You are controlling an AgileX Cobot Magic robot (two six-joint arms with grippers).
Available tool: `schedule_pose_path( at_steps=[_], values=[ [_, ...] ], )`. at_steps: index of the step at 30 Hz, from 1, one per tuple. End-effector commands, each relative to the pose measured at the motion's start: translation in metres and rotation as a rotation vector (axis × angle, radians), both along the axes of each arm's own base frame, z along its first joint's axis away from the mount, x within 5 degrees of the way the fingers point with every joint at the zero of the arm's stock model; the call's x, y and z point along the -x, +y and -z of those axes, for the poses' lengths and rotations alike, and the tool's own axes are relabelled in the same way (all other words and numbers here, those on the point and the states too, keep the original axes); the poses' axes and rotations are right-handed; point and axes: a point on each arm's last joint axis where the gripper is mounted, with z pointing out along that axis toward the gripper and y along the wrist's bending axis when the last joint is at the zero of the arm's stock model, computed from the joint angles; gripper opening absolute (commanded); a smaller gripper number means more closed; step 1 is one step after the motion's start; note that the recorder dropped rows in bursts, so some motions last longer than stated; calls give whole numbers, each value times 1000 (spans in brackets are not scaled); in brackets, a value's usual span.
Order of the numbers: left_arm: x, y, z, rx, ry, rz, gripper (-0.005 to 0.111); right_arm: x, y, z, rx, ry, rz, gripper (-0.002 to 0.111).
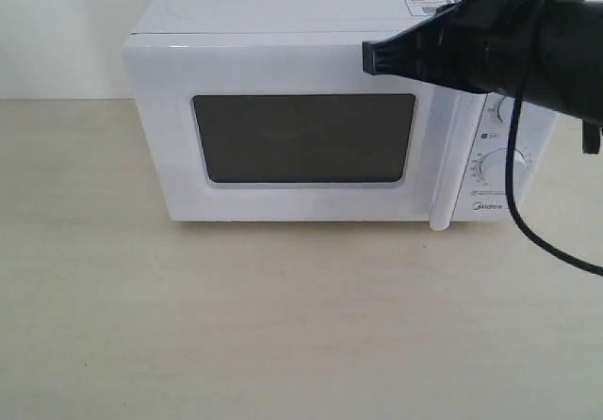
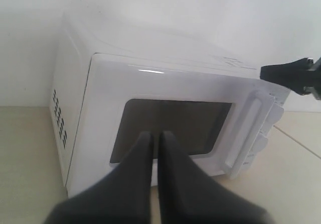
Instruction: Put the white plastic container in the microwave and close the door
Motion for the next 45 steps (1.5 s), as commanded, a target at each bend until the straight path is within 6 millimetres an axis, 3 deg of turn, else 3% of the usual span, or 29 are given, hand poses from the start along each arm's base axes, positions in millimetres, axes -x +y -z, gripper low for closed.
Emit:
schedule_pose_path(
  at_steps=[1, 6, 12, 23, 29, 35, 45],
  values=[
    [0, 1, 1, 6, -4, -10, 4, 33, -3, -1, -8, -5, -59, 0],
    [0, 1, 0, 7, -5, -12, 4, 68, -14, 19, 50, -14, -99, 0],
    [0, 1, 1, 6, -4, -10, 4, 98, -32, 22, -3, -32, -135, 0],
    [0, 1, 1, 6, -4, -10, 4, 113, -50, 1, -113, -115, -112, 0],
    [0, 1, 1, 6, -4, -10, 4, 113, -50, 1, -107, -117, -113, 0],
    [0, 1, 0, 7, -5, -12, 4, 126, -61, -7, -54, -197, -185, 0],
    [0, 1, 0, 7, -5, -12, 4, 150, -102, 14, -99, -190, -171, 0]
  ],
)
